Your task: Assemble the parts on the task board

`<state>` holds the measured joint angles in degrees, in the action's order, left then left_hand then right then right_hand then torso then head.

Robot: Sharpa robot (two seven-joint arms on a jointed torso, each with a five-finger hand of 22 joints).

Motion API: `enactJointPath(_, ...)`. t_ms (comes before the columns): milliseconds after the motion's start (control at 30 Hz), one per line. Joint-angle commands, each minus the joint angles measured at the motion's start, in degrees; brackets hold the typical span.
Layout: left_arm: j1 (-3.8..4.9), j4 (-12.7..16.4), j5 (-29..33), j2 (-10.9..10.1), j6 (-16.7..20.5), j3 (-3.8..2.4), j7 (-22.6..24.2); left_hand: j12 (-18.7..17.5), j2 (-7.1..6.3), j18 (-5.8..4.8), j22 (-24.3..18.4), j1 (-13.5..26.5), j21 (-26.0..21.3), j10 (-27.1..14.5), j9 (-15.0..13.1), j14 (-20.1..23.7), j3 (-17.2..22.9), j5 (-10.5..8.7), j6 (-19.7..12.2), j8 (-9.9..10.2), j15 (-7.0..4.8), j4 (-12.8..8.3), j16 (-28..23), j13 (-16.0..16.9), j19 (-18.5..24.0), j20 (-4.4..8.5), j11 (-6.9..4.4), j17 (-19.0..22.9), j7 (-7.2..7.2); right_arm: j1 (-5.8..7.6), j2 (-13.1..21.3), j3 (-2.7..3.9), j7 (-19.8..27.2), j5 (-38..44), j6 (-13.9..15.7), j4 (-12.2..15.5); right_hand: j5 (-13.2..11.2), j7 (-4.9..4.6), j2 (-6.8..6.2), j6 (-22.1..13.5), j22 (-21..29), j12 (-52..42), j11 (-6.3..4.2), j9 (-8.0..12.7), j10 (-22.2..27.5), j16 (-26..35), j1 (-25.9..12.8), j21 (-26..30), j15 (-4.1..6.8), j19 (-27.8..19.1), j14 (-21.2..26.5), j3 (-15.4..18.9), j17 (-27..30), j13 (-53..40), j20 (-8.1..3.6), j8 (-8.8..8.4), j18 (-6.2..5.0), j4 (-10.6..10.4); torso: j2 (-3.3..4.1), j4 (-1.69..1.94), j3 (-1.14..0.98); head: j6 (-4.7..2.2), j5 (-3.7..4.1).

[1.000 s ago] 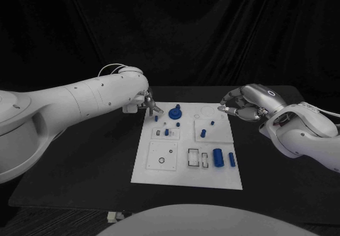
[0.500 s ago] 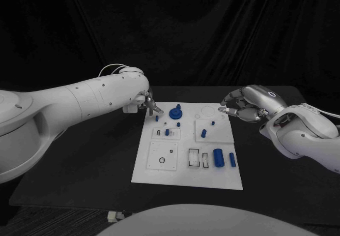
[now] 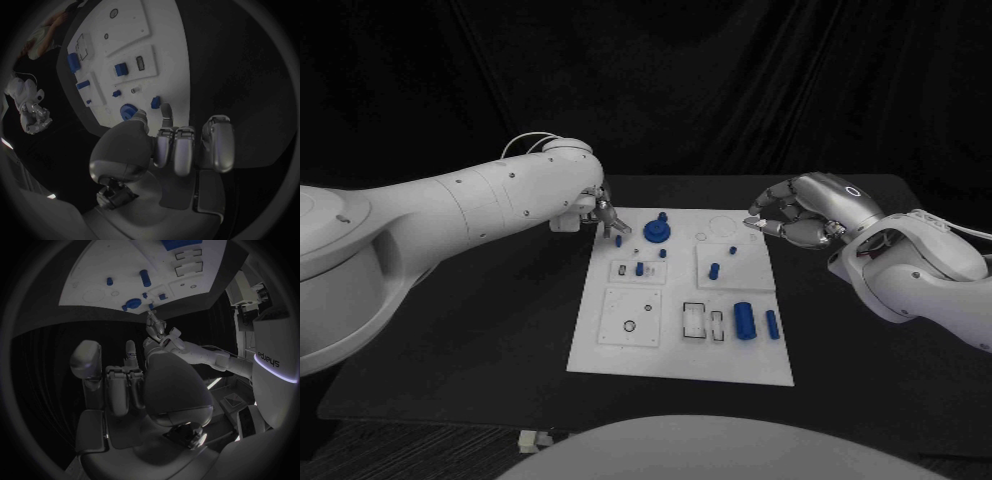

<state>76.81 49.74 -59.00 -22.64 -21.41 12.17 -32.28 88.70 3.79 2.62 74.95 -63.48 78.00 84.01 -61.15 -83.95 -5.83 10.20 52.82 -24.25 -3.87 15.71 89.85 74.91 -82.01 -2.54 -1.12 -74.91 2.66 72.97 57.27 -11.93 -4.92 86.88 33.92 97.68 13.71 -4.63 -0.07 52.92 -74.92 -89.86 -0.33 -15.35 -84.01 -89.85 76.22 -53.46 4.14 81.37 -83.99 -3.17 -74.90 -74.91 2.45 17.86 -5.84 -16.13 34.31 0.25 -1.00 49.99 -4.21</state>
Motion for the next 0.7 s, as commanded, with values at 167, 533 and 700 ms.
enactJointPath(167,-0.51,0.1,0.0,0.4,-1.3,-0.04,1.2,-0.3,0.05,0.65,8.7,-0.5,-0.2,4.6,0.0,-6.1,0.1,0.22,-0.3,0.4,0.09,0.3,0.1,13.9,0.3,-0.13,0.03,-15.1,0.06,-0.13,-0.1,0.04,-0.4,0.1,-0.1,-0.1,0.4,-0.23,0.49,0.0,-6.6,-0.1,0.40,0.0,-6.0,0.2,0.0,0.2,-0.52,-0.3,-5.9,0.2,-14.6,-15.1,0.14,-0.06,-0.40,0.0,0.02,0.00,0.00,0.01,-0.16)
enactJointPath(533,-1.00,-0.1,0.0,0.6,-1.4,-0.04,1.9,-0.4,0.25,0.65,8.8,-1.0,-0.3,4.6,0.0,-6.1,0.4,1.14,-0.3,0.8,0.17,0.1,0.1,13.8,0.3,-0.21,0.08,-15.1,0.12,-0.14,-0.3,0.04,-0.5,0.1,-0.2,-0.3,0.5,-0.25,0.54,0.0,-6.6,-0.1,0.42,0.0,-6.0,0.2,0.0,0.3,-0.54,-0.2,-5.9,0.2,-14.6,-15.1,0.15,-0.08,-0.41,0.0,0.03,0.00,-0.01,0.01,-0.05)
enactJointPath(700,-1.08,-0.2,0.0,0.6,-1.5,-0.04,1.9,-0.4,0.26,0.66,8.8,-1.1,-0.3,4.6,0.0,-6.1,0.5,1.33,-0.3,0.9,0.17,0.1,0.1,13.8,0.3,-0.21,0.10,-15.1,0.13,-0.14,-0.4,0.04,-0.5,0.1,-0.3,-0.3,0.5,-0.25,0.54,0.0,-6.6,-0.1,0.42,0.0,-6.0,0.2,0.0,0.3,-0.54,-0.2,-5.9,0.2,-14.6,-15.1,0.15,-0.08,-0.41,0.0,0.06,-0.02,0.00,0.01,-0.02)
